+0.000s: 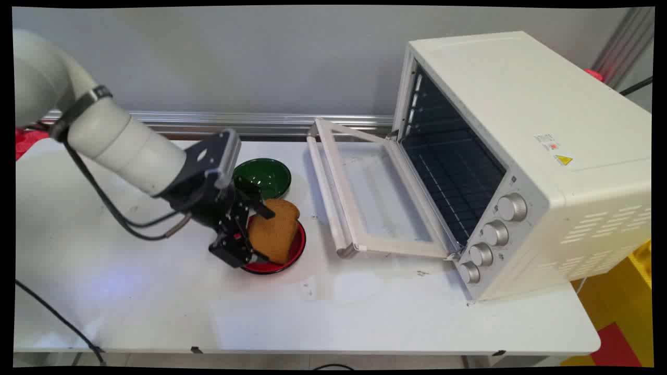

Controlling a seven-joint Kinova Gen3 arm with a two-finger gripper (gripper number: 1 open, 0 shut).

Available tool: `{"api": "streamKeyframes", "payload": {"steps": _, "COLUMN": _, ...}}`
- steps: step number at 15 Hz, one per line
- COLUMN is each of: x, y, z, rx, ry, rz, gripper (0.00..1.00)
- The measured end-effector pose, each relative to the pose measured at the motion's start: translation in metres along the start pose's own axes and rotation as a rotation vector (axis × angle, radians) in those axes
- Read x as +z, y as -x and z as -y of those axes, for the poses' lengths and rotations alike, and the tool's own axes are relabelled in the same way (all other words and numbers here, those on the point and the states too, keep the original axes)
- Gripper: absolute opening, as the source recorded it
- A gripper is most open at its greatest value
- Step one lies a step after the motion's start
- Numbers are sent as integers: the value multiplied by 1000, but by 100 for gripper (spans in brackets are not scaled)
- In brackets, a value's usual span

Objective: Close the oven

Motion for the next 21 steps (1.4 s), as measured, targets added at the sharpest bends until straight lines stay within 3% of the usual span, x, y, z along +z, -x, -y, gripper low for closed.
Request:
{"api": "streamKeyframes", "payload": {"steps": 8, "x": -28, "y": -8, "z": 41, "rx": -127, "ry": 6, "rz": -7, "gripper": 100}}
{"api": "streamKeyframes", "payload": {"steps": 16, "x": -47, "y": 11, "z": 74, "rx": -233, "ry": 5, "rz": 6, "gripper": 100}}
{"api": "streamKeyframes", "payload": {"steps": 21, "x": -52, "y": 26, "z": 93, "rx": -284, "ry": 17, "rz": -12, "gripper": 100}}
